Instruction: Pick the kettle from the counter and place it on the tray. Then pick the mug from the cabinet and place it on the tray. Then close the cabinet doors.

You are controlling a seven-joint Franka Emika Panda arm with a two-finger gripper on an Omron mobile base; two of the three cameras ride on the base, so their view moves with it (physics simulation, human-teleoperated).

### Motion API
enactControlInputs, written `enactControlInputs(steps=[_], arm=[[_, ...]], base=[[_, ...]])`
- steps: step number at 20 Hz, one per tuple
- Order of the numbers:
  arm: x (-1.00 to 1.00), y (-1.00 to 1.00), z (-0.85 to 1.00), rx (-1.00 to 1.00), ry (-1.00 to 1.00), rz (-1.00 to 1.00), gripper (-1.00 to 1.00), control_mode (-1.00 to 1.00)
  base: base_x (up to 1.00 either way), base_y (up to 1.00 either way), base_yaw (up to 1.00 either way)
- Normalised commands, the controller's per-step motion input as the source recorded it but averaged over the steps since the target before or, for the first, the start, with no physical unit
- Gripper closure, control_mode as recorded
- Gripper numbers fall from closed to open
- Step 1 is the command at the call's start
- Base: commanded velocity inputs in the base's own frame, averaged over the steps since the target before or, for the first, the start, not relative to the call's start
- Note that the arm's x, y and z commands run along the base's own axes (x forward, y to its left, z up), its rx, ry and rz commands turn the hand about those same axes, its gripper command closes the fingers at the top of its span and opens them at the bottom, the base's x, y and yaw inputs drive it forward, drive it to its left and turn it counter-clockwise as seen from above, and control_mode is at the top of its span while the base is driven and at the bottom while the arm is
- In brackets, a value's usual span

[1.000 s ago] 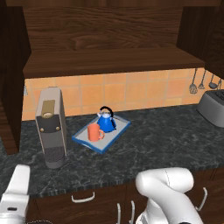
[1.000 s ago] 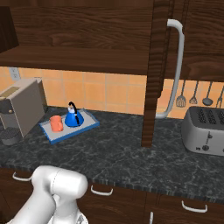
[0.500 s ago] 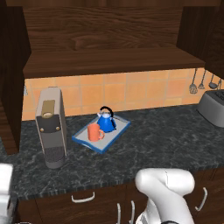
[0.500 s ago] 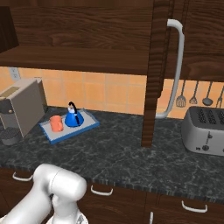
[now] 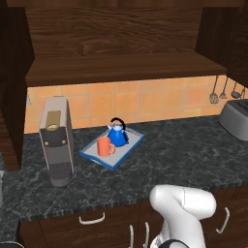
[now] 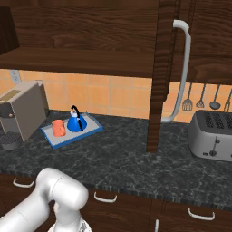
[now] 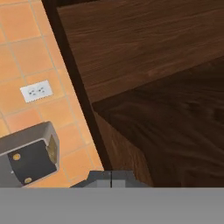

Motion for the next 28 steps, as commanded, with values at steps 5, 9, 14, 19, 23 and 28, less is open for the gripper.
enactControlInputs(steps=[5,9,14,19,23,28], arm=[[0.00,0.00,0.50,0.00,-0.03,-0.03,1.00,-1.00],[0.00,-0.01,0.27,0.00,0.00,-0.04,1.00,-1.00],[0.00,-0.02,0.01,0.00,0.00,-0.01,1.00,-1.00],[0.09,-0.01,0.14,0.00,0.00,0.00,1.00,-1.00],[0.19,-0.13,0.25,0.00,0.00,0.00,1.00,-1.00],[0.36,-0.25,0.03,-0.01,0.00,0.00,1.00,-1.00]], base=[[0.00,0.00,0.00],[0.00,0.00,0.00],[0.00,0.00,0.00],[0.00,0.00,0.00],[0.00,0.00,0.00],[0.00,0.00,0.00]])
